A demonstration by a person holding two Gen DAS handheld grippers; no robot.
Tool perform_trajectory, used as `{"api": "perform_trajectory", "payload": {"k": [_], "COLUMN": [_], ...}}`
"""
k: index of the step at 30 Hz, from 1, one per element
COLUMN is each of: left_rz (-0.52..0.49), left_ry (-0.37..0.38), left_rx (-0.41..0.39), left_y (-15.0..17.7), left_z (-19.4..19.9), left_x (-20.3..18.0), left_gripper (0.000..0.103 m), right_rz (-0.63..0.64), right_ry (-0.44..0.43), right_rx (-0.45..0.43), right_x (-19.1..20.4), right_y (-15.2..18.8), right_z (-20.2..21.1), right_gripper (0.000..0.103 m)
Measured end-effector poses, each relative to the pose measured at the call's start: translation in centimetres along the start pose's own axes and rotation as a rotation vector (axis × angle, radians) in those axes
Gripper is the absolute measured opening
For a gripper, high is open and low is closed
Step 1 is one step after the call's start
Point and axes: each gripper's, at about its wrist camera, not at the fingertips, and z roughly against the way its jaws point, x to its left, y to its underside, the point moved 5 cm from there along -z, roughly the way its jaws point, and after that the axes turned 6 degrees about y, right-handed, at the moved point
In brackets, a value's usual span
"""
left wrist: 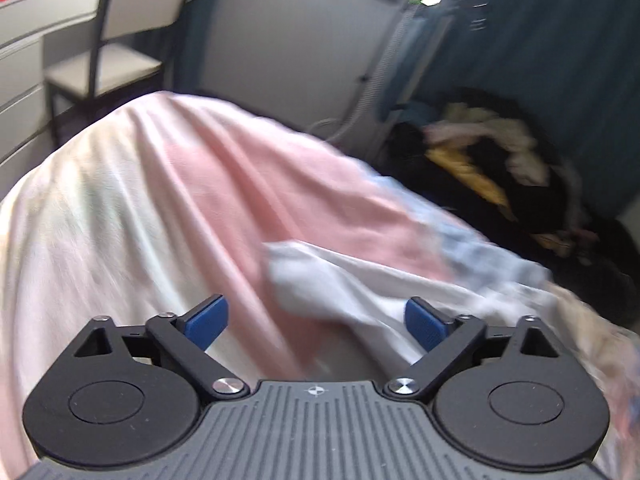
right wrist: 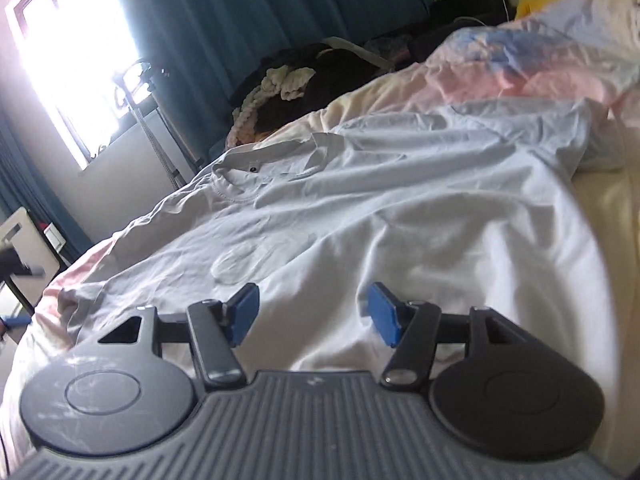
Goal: Fold clothes
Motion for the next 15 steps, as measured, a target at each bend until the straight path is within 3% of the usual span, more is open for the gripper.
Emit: {"api": "perform_trajectory", "payload": {"k": [3, 5, 6, 9, 13, 15], "left_rz": [0.051, 0.07, 0.045, -0.06, -0.138, -0.174], "left_ry": [0.03, 0.059, 0.071, 0.103, 0.17, 0.16], "left_rx": [0.038, 0.047, 0.036, -0.01, -0.077, -0.078], "left_y": [-1.0, -1.5, -1.9, -3.4, -5.6, -5.8], "left_z": [-2.3, -3.2, -3.2, -2.8, -2.1, -2.9], "left_x": [1.0, 1.0, 0.3, -2.5, -6.9, -8.6], "left_gripper": [0.063, 0.033, 0.011, 0.005, 0.005, 0.006], "right_rz": [-0.032, -0.05, -0.056, -0.058, -0.054, -0.048], "right_ry": [0.001, 0.001, 0.001, 0.004, 0.011, 0.012], "right_rx": [0.011, 0.02, 0.022, 0.018, 0.015, 0.015], "right_x": [-0.4, -0.5, -0.6, -0.5, -0.3, -0.1], "right_y": [0.2, 0.5, 0.5, 0.5, 0.5, 0.5], "right_z": [-1.0, -1.9, -2.2, -2.6, -3.3, -3.6], "right_gripper": [0.062, 0.062, 0.062, 0.062, 0.062, 0.062]}}
